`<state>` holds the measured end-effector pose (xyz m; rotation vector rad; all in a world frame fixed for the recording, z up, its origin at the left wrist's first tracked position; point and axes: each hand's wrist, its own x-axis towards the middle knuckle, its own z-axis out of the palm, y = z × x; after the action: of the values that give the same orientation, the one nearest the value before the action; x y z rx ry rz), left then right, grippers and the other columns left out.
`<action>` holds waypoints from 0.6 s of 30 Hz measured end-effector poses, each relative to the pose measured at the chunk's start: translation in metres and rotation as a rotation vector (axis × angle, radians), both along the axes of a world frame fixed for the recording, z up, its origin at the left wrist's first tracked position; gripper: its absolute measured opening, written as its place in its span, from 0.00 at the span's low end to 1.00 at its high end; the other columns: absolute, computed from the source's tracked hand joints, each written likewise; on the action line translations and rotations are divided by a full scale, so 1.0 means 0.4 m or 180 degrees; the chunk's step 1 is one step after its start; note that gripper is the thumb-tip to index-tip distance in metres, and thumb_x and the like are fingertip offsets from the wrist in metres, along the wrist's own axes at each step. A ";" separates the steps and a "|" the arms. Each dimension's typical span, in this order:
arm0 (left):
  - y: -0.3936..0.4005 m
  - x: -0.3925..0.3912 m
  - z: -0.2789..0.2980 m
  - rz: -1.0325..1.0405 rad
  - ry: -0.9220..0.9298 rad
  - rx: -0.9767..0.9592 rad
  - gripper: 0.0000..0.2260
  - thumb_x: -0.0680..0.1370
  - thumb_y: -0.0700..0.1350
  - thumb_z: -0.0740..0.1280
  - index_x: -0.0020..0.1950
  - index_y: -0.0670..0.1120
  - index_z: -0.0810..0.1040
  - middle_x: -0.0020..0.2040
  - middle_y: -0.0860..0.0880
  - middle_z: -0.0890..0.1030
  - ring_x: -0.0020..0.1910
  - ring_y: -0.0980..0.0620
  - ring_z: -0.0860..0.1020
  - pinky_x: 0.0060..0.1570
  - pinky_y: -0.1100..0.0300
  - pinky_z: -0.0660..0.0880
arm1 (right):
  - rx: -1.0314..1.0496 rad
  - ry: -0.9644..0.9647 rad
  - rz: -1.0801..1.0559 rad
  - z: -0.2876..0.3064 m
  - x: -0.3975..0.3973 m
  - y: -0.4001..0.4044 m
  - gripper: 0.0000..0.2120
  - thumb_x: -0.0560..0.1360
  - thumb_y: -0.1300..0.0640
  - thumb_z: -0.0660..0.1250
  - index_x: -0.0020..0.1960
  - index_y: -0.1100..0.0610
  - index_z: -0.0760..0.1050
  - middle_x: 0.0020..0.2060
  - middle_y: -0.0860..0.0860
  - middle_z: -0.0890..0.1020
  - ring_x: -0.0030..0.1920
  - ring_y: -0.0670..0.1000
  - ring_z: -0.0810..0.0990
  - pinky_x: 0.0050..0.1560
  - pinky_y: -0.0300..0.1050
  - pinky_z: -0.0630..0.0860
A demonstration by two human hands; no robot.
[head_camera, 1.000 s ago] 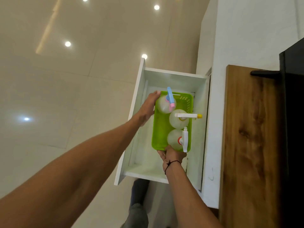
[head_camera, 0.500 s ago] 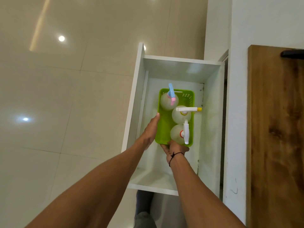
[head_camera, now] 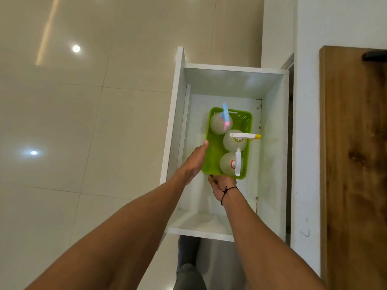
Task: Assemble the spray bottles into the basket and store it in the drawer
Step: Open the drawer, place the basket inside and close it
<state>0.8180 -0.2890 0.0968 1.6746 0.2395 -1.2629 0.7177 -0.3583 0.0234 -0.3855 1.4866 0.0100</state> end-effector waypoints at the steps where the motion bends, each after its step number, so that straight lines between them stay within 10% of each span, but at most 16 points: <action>1: 0.005 -0.001 0.001 -0.0013 -0.0053 0.0065 0.29 0.87 0.64 0.48 0.83 0.50 0.64 0.81 0.45 0.69 0.78 0.49 0.68 0.72 0.54 0.65 | 0.0023 0.0041 0.0108 0.001 -0.003 0.000 0.26 0.80 0.80 0.55 0.76 0.67 0.69 0.57 0.59 0.76 0.54 0.56 0.72 0.74 0.57 0.74; 8: 0.103 -0.005 0.098 -0.0093 -0.0607 -0.0090 0.19 0.85 0.59 0.65 0.70 0.49 0.77 0.62 0.41 0.84 0.60 0.41 0.84 0.63 0.46 0.81 | -0.0249 0.0139 0.1035 0.100 -0.026 0.021 0.21 0.82 0.75 0.53 0.72 0.62 0.67 0.51 0.59 0.71 0.40 0.56 0.69 0.39 0.47 0.71; 13: 0.238 -0.010 0.189 0.0320 -0.2092 0.0237 0.11 0.81 0.53 0.72 0.51 0.45 0.85 0.39 0.46 0.86 0.35 0.50 0.85 0.41 0.55 0.86 | -0.0389 -0.0085 0.1654 0.185 -0.064 0.034 0.18 0.82 0.68 0.63 0.67 0.56 0.64 0.52 0.58 0.73 0.40 0.53 0.73 0.51 0.50 0.79; 18: 0.321 -0.043 0.209 0.0841 -0.1346 0.0510 0.18 0.86 0.58 0.61 0.69 0.49 0.78 0.62 0.45 0.83 0.63 0.44 0.82 0.56 0.49 0.82 | -0.0779 -0.0057 0.2659 0.240 -0.080 0.076 0.30 0.74 0.46 0.79 0.68 0.53 0.69 0.64 0.56 0.77 0.56 0.56 0.80 0.64 0.58 0.82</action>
<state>0.8007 -0.1607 0.1805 1.9306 0.2978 -0.6894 0.6855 -0.3278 0.1193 -1.1778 1.2187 0.4889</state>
